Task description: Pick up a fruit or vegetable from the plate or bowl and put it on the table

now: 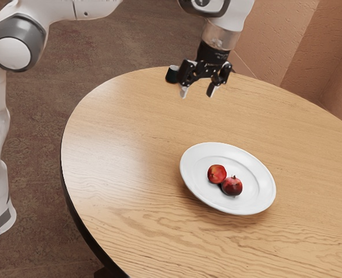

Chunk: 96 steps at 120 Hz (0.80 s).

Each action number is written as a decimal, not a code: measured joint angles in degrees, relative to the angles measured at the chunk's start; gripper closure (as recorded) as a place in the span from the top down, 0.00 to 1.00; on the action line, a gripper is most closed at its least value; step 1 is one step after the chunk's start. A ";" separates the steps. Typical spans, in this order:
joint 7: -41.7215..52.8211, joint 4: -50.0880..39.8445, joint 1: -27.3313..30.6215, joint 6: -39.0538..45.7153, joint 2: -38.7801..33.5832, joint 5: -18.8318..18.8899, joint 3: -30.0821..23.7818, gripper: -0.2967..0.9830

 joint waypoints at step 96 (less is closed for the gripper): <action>-20.99 12.32 -0.51 12.04 23.87 0.33 -6.35 0.77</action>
